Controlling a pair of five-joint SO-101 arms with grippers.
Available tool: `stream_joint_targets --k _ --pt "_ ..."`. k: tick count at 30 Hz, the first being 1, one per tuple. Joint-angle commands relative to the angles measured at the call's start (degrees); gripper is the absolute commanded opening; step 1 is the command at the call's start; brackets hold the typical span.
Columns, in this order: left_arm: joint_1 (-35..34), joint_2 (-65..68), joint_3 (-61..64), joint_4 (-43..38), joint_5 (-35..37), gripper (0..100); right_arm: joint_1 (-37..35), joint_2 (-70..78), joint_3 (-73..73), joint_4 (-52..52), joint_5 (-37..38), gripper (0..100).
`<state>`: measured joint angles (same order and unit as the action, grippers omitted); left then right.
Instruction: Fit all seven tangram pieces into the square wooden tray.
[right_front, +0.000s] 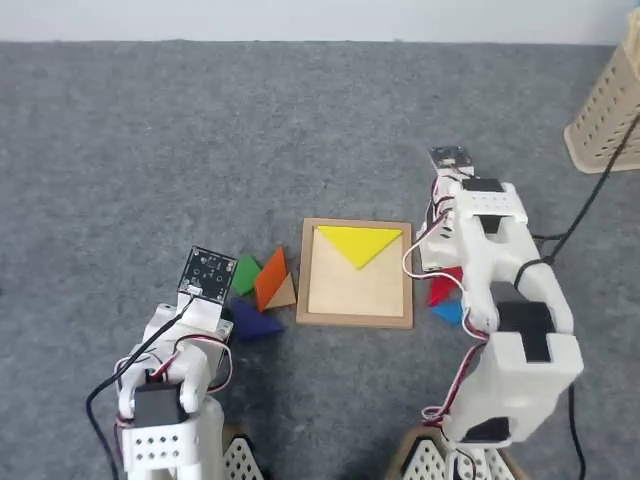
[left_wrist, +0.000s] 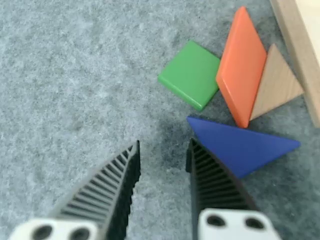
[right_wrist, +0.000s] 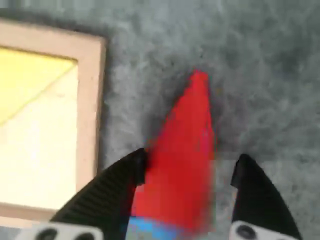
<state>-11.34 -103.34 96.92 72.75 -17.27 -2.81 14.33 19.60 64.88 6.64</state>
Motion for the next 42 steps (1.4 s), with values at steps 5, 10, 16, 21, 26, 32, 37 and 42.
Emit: stream_joint_targets --k 5,10,16,21,26,32,37,42 --pt "0.18 -1.05 -0.31 0.26 -0.09 15 0.84 2.07 -0.18 -0.40 -1.67 20.8" --pt "0.18 -1.05 -0.31 0.26 -0.09 15 0.75 2.07 -1.76 -0.57 -1.76 5.0" --pt "0.18 -1.05 -0.31 0.26 -0.09 15 0.31 -2.07 -5.01 2.33 -1.76 0.6" --pt "0.18 -1.05 -0.31 0.26 -0.09 15 -2.51 -9.27 -5.10 3.74 -1.32 0.6" --pt "0.18 -1.05 -0.31 0.26 -0.09 15 -9.89 -14.11 -7.03 4.53 -1.49 0.6" --pt "0.18 -1.05 -0.31 0.26 -0.09 15 -19.65 -12.53 -12.92 4.53 -4.84 0.6" --pt "0.18 -1.05 -0.31 0.26 -0.09 15 -23.96 -5.32 -17.14 4.44 -8.35 0.6" --pt "0.18 -1.05 -0.31 0.26 -0.09 15 -24.75 1.80 -20.13 4.44 -15.38 0.6"
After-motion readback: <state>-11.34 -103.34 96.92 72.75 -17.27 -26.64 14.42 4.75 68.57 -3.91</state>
